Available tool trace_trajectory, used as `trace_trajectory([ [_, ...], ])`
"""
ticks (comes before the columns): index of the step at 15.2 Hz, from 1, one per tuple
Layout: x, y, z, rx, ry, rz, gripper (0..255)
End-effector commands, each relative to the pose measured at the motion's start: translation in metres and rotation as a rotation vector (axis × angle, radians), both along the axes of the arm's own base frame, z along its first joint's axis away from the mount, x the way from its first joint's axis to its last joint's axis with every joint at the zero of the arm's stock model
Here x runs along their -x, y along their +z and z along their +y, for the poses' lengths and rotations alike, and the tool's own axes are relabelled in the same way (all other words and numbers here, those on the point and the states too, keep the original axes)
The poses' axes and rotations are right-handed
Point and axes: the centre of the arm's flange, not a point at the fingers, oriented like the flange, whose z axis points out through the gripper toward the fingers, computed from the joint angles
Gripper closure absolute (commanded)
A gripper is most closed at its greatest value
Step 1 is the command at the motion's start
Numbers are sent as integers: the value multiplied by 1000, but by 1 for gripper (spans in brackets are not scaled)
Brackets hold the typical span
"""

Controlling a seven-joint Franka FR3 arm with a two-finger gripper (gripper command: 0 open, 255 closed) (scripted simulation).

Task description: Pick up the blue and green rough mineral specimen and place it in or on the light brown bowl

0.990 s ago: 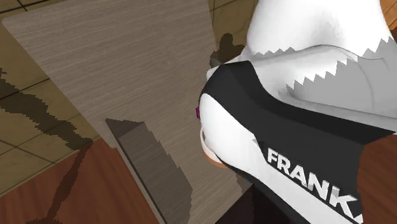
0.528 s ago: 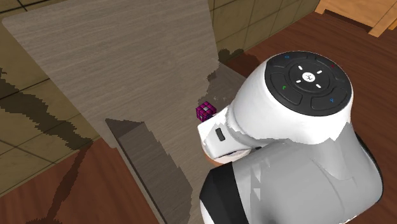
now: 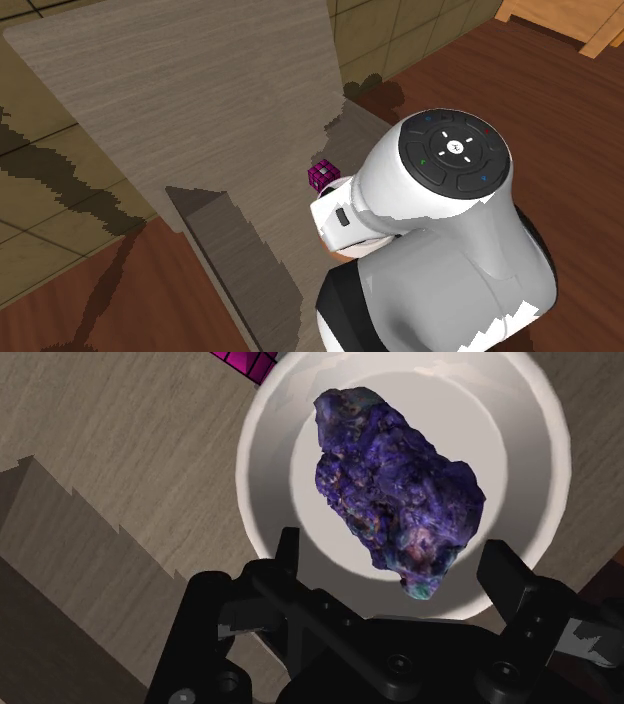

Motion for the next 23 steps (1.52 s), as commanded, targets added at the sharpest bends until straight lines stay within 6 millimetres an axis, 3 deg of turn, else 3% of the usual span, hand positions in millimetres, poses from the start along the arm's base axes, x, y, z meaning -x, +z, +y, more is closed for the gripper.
trace_trajectory([
  [1, 0, 0, 0, 0, 0, 0, 0],
  [4, 0, 0, 0, 0, 0, 0, 0],
  [5, 0, 0, 0, 0, 0, 0, 255],
  [14, 0, 0, 0, 0, 0, 0, 255],
  [23, 0, 47, 0, 0, 0, 0, 255],
])
